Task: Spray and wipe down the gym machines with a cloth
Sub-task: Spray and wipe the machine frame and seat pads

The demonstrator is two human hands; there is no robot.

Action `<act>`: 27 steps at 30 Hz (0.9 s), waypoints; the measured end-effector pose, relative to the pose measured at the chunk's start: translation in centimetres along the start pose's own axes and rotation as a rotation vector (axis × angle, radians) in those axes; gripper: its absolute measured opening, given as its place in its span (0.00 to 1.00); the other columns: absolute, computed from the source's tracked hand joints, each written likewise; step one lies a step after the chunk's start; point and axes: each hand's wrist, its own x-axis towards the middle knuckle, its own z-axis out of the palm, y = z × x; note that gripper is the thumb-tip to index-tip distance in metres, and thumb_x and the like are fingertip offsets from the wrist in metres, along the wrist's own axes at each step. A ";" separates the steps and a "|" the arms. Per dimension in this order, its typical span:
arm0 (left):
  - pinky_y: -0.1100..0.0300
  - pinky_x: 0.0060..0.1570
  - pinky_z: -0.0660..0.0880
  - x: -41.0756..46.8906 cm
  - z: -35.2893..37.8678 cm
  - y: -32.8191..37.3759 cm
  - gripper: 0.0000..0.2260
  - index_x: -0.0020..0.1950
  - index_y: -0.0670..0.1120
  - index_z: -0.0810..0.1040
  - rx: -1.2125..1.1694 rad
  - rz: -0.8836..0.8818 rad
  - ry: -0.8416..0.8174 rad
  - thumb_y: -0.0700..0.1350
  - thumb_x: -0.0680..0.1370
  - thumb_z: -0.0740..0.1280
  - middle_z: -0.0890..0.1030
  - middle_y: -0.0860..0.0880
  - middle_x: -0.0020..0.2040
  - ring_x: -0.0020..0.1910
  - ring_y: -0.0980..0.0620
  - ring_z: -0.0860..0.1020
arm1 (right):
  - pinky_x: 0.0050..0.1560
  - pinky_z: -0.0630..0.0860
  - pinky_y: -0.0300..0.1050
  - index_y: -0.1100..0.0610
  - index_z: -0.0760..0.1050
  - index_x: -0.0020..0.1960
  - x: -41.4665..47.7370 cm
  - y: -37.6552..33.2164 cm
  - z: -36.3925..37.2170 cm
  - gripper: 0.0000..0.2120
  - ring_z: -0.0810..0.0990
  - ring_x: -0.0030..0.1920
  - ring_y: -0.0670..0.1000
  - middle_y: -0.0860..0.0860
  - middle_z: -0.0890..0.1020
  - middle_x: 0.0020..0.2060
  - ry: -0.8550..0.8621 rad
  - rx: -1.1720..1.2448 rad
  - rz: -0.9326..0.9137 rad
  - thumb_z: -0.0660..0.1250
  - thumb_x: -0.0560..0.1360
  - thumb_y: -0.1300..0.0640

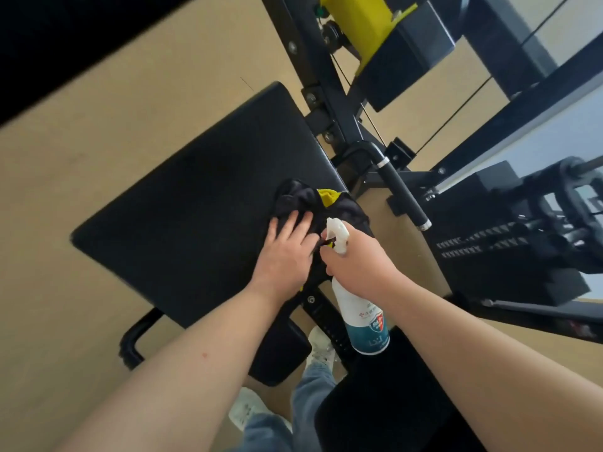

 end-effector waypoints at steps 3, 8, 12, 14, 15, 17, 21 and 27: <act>0.43 0.78 0.56 -2.2 0.1 -0.7 0.25 0.71 0.43 0.76 -0.249 -0.004 0.036 0.49 0.81 0.48 0.75 0.45 0.74 0.77 0.44 0.67 | 0.35 0.73 0.43 0.51 0.76 0.51 0.1 -2.2 1.6 0.04 0.82 0.41 0.50 0.50 0.85 0.42 -0.008 0.028 0.048 0.64 0.78 0.54; 0.64 0.73 0.62 -6.9 -1.0 -2.6 0.11 0.63 0.47 0.76 -0.495 -0.173 0.115 0.45 0.86 0.56 0.81 0.50 0.61 0.64 0.53 0.77 | 0.38 0.76 0.45 0.49 0.73 0.55 0.2 -6.1 3.0 0.06 0.81 0.41 0.50 0.49 0.81 0.43 -0.035 -0.087 -0.032 0.65 0.79 0.52; 0.58 0.45 0.80 -9.5 -2.9 -3.6 0.06 0.58 0.54 0.75 -0.957 -0.467 0.219 0.49 0.86 0.58 0.82 0.54 0.45 0.42 0.59 0.82 | 0.36 0.74 0.46 0.51 0.70 0.55 0.8 -8.3 3.7 0.07 0.79 0.40 0.52 0.50 0.78 0.43 -0.066 -0.299 -0.136 0.64 0.80 0.50; 0.65 0.43 0.76 -10.6 -3.3 -4.2 0.07 0.53 0.56 0.76 -1.066 -0.523 0.353 0.48 0.86 0.60 0.81 0.56 0.43 0.43 0.61 0.80 | 0.35 0.72 0.46 0.51 0.68 0.52 1.4 -9.1 4.1 0.07 0.78 0.41 0.53 0.51 0.78 0.43 -0.092 -0.326 -0.147 0.64 0.80 0.50; 0.66 0.43 0.75 -11.1 -3.4 -4.6 0.07 0.51 0.55 0.78 -1.108 -0.553 0.409 0.47 0.85 0.61 0.81 0.56 0.43 0.43 0.60 0.80 | 0.35 0.72 0.46 0.51 0.68 0.51 1.6 -9.5 4.4 0.07 0.78 0.41 0.54 0.51 0.78 0.43 -0.093 -0.325 -0.153 0.65 0.79 0.50; 0.63 0.43 0.76 -12.0 -3.7 -5.2 0.10 0.48 0.49 0.80 -1.237 -0.611 0.481 0.47 0.85 0.62 0.81 0.54 0.41 0.41 0.59 0.79 | 0.35 0.71 0.46 0.52 0.69 0.50 2.3 -10.2 5.0 0.08 0.78 0.41 0.55 0.52 0.78 0.43 -0.079 -0.327 -0.161 0.65 0.78 0.50; 0.66 0.39 0.77 -12.8 -4.4 -6.0 0.13 0.45 0.47 0.82 -1.598 -0.783 0.527 0.48 0.85 0.63 0.81 0.54 0.36 0.38 0.60 0.80 | 0.33 0.69 0.44 0.55 0.69 0.42 3.8 -11.2 6.5 0.12 0.78 0.38 0.54 0.53 0.78 0.41 -0.069 -0.382 -0.127 0.65 0.79 0.49; 0.57 0.42 0.79 -13.7 -4.4 -6.9 0.13 0.48 0.49 0.83 -1.873 -0.969 0.533 0.55 0.83 0.64 0.84 0.51 0.39 0.42 0.51 0.84 | 0.34 0.70 0.45 0.55 0.71 0.49 4.0 -9.7 7.8 0.14 0.79 0.41 0.53 0.52 0.79 0.42 -0.113 -0.359 -0.039 0.65 0.80 0.44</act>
